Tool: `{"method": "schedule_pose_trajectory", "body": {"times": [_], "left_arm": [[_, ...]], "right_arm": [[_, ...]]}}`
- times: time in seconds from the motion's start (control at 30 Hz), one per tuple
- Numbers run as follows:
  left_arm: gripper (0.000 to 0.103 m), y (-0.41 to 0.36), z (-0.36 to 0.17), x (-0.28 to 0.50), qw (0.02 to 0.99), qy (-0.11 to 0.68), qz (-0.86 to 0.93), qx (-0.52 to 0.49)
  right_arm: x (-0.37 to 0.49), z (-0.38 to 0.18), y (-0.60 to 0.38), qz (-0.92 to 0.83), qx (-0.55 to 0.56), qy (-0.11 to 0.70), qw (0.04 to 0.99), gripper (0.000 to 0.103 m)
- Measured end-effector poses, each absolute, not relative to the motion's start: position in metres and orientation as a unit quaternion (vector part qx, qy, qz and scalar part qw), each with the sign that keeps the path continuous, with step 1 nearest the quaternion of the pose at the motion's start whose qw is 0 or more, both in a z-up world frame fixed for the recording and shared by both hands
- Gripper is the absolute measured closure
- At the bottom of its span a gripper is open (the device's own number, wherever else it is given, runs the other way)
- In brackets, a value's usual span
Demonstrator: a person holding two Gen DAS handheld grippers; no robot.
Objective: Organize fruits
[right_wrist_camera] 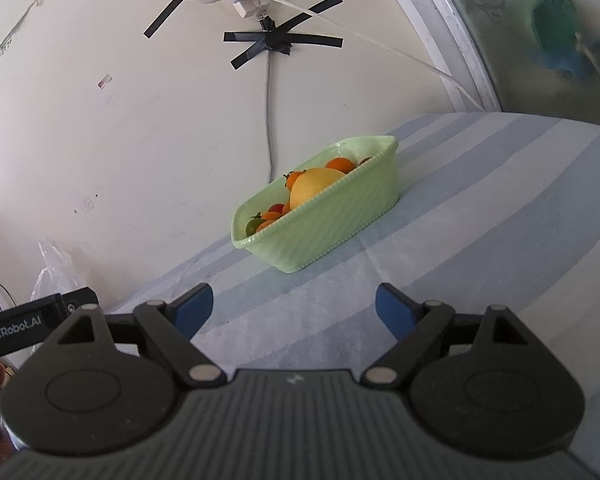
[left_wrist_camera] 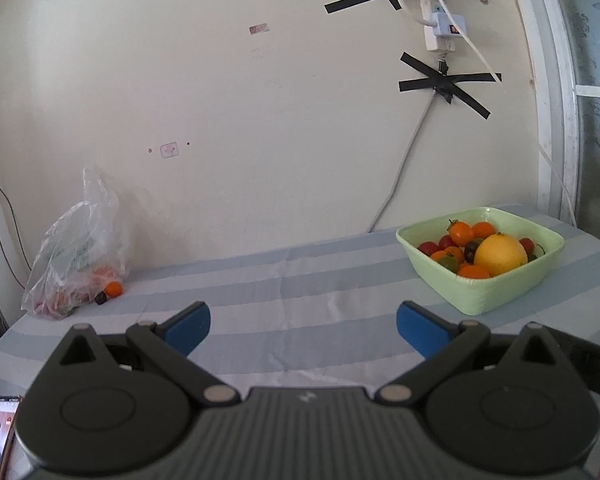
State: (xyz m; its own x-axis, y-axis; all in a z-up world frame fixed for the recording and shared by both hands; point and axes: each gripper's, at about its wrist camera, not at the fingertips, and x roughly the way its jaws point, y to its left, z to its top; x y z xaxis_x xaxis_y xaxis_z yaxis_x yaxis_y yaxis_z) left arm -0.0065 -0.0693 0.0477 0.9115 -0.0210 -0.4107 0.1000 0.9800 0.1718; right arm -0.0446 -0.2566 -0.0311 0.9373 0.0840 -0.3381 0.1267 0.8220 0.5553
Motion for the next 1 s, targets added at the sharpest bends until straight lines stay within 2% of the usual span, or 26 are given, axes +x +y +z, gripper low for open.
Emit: {"method": "schedule_pose_trajectory", "body": {"times": [0.43,1.0], "left_arm": [[0.0,-0.067,0.028,0.011,0.95,0.296,-0.034,0.09],[0.0,-0.064,0.008,0.022,0.934,0.342,-0.04,0.095]], "right_arm": [[-0.045,-0.03,-0.256,-0.013,0.298,0.176,0.938,0.013],[-0.041,-0.031,-0.256,-0.012,0.301,0.185,0.936,0.013]]}}
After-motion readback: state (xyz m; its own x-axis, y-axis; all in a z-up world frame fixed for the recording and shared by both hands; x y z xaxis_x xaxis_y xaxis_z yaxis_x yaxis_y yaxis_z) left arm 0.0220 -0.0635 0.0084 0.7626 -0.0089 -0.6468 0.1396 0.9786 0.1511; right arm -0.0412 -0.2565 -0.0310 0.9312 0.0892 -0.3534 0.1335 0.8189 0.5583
